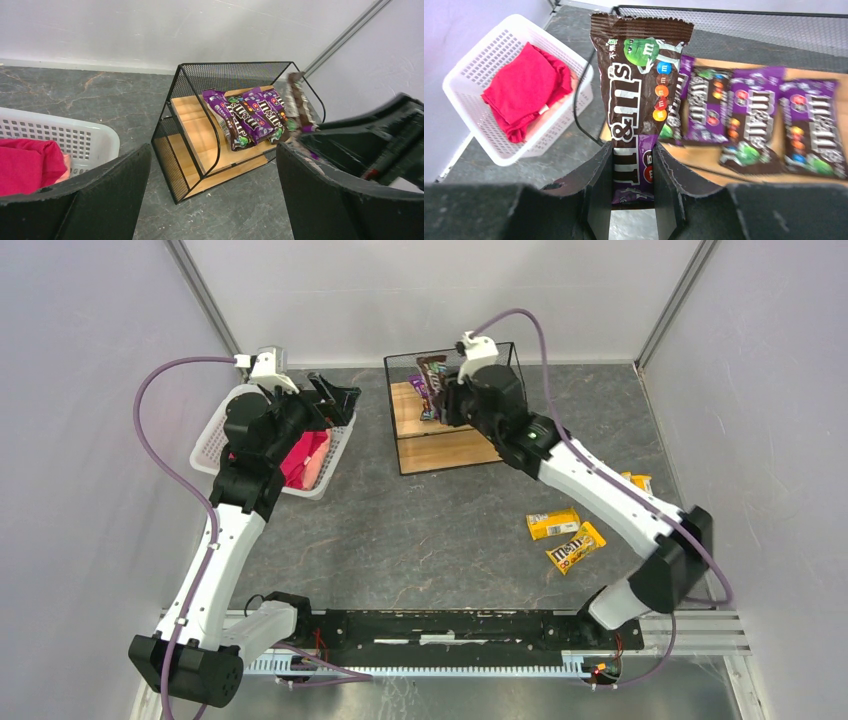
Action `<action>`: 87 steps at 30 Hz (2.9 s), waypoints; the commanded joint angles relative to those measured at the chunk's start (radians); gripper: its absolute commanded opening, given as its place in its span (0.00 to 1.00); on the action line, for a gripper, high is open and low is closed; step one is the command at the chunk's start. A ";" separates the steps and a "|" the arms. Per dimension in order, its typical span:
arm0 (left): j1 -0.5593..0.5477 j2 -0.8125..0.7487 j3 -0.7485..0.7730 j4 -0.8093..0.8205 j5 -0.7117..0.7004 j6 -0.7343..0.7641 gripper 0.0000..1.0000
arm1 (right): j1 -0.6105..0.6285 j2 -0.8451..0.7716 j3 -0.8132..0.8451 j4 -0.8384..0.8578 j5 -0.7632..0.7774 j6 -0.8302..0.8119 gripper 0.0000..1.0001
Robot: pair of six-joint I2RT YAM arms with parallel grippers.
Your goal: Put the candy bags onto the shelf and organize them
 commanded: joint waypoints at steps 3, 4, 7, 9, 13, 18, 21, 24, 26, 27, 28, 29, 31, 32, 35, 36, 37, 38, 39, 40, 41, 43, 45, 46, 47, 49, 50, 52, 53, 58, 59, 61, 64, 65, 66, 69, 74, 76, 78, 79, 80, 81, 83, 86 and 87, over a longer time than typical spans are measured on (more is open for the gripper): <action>0.005 -0.014 0.001 0.045 0.005 -0.019 1.00 | 0.019 0.203 0.216 0.011 -0.028 0.106 0.37; 0.005 -0.014 0.000 0.046 0.005 -0.019 1.00 | 0.022 0.230 0.237 0.012 -0.034 0.115 0.37; 0.005 -0.013 0.000 0.047 0.010 -0.023 1.00 | 0.027 0.285 0.280 0.008 -0.040 0.144 0.37; 0.004 -0.010 0.000 0.049 0.014 -0.025 1.00 | 0.030 0.317 0.298 0.002 -0.042 0.159 0.37; 0.005 -0.009 -0.001 0.050 0.017 -0.026 1.00 | 0.038 0.358 0.310 0.003 -0.024 0.183 0.37; 0.004 -0.006 -0.003 0.052 0.022 -0.031 1.00 | 0.050 0.397 0.335 -0.015 0.016 0.222 0.37; 0.004 -0.003 -0.003 0.054 0.023 -0.032 1.00 | 0.061 0.414 0.344 -0.022 0.053 0.229 0.38; 0.005 -0.001 -0.003 0.055 0.027 -0.034 1.00 | 0.071 0.431 0.359 -0.039 0.091 0.237 0.37; 0.005 -0.001 -0.004 0.055 0.028 -0.036 1.00 | 0.075 0.432 0.348 -0.042 0.124 0.254 0.37; 0.005 -0.001 -0.004 0.054 0.028 -0.036 1.00 | 0.078 0.432 0.341 -0.030 0.132 0.255 0.37; 0.005 -0.001 -0.004 0.054 0.028 -0.036 1.00 | 0.079 0.432 0.338 -0.025 0.143 0.257 0.38; 0.005 0.000 -0.004 0.054 0.028 -0.036 1.00 | 0.081 0.437 0.341 -0.023 0.149 0.257 0.38; 0.004 0.000 -0.004 0.056 0.029 -0.036 1.00 | 0.080 0.451 0.354 -0.024 0.160 0.255 0.38; 0.004 0.000 -0.004 0.056 0.030 -0.037 1.00 | 0.080 0.459 0.359 -0.025 0.164 0.256 0.38; 0.004 0.001 -0.004 0.057 0.031 -0.037 1.00 | 0.081 0.482 0.383 -0.036 0.187 0.250 0.38; 0.005 0.001 -0.004 0.057 0.031 -0.037 1.00 | 0.082 0.488 0.385 -0.036 0.192 0.249 0.38; 0.004 0.001 -0.004 0.057 0.031 -0.037 1.00 | 0.082 0.494 0.388 -0.036 0.195 0.248 0.38; 0.004 0.001 -0.004 0.057 0.031 -0.037 1.00 | 0.081 0.498 0.391 -0.035 0.199 0.247 0.38; 0.004 0.001 -0.004 0.057 0.031 -0.037 1.00 | 0.081 0.503 0.394 -0.037 0.204 0.244 0.38; 0.005 0.001 -0.004 0.057 0.031 -0.037 1.00 | 0.082 0.509 0.398 -0.041 0.210 0.242 0.38; 0.005 0.001 -0.004 0.057 0.031 -0.037 1.00 | 0.083 0.514 0.402 -0.047 0.221 0.238 0.38; 0.004 0.001 -0.004 0.057 0.031 -0.038 1.00 | 0.084 0.523 0.410 -0.056 0.241 0.230 0.38; 0.005 0.001 -0.004 0.057 0.034 -0.041 1.00 | 0.084 0.526 0.413 -0.056 0.251 0.222 0.38; 0.005 0.001 -0.004 0.058 0.035 -0.041 1.00 | 0.086 0.529 0.413 -0.058 0.254 0.218 0.39; 0.004 0.001 -0.005 0.059 0.037 -0.042 1.00 | 0.085 0.530 0.414 -0.058 0.253 0.214 0.39; 0.005 0.002 -0.005 0.060 0.039 -0.043 1.00 | 0.089 0.531 0.415 -0.057 0.250 0.209 0.40; 0.005 0.003 -0.004 0.059 0.039 -0.043 1.00 | 0.088 0.531 0.415 -0.056 0.245 0.207 0.41; 0.004 0.003 -0.006 0.059 0.041 -0.043 1.00 | 0.090 0.528 0.420 -0.056 0.240 0.205 0.45; 0.004 0.002 -0.006 0.060 0.039 -0.043 1.00 | 0.090 0.525 0.426 -0.057 0.240 0.201 0.48; 0.005 0.005 -0.006 0.060 0.042 -0.045 1.00 | 0.092 0.510 0.453 -0.071 0.235 0.188 0.53; 0.005 0.005 -0.006 0.061 0.042 -0.046 1.00 | 0.092 0.500 0.455 -0.069 0.236 0.186 0.53; 0.005 0.007 -0.006 0.061 0.044 -0.048 1.00 | 0.097 0.482 0.460 -0.075 0.237 0.180 0.53; 0.005 0.008 -0.006 0.063 0.047 -0.049 1.00 | 0.097 0.450 0.463 -0.091 0.242 0.170 0.53; 0.005 0.010 -0.006 0.063 0.048 -0.050 1.00 | 0.098 0.433 0.460 -0.099 0.246 0.160 0.54; 0.004 0.009 -0.006 0.063 0.048 -0.049 1.00 | 0.101 0.418 0.452 -0.108 0.261 0.145 0.56; 0.005 0.009 -0.007 0.063 0.047 -0.050 1.00 | 0.113 0.326 0.368 -0.118 0.314 0.072 0.64; 0.004 0.010 -0.007 0.066 0.054 -0.055 1.00 | 0.131 0.036 0.030 -0.020 0.359 -0.096 0.76; 0.004 0.011 -0.009 0.068 0.058 -0.056 1.00 | 0.133 -0.099 -0.140 0.030 0.355 -0.157 0.79; 0.004 0.014 -0.011 0.069 0.060 -0.058 1.00 | 0.133 -0.224 -0.321 0.064 0.363 -0.209 0.79; 0.004 0.015 -0.011 0.070 0.062 -0.061 1.00 | 0.132 -0.290 -0.404 0.065 0.379 -0.226 0.81; 0.004 0.016 -0.011 0.071 0.063 -0.062 1.00 | 0.132 -0.341 -0.466 0.054 0.400 -0.236 0.83; 0.004 0.017 -0.012 0.073 0.065 -0.063 1.00 | 0.132 -0.378 -0.533 0.032 0.424 -0.237 0.84; 0.004 0.022 -0.014 0.074 0.064 -0.064 1.00 | 0.132 -0.447 -0.637 -0.021 0.473 -0.224 0.87; 0.004 0.028 -0.017 0.075 0.062 -0.063 1.00 | 0.132 -0.526 -0.767 -0.099 0.503 -0.165 0.90; 0.004 0.033 -0.019 0.077 0.061 -0.065 1.00 | 0.132 -0.553 -0.798 -0.115 0.501 -0.139 0.91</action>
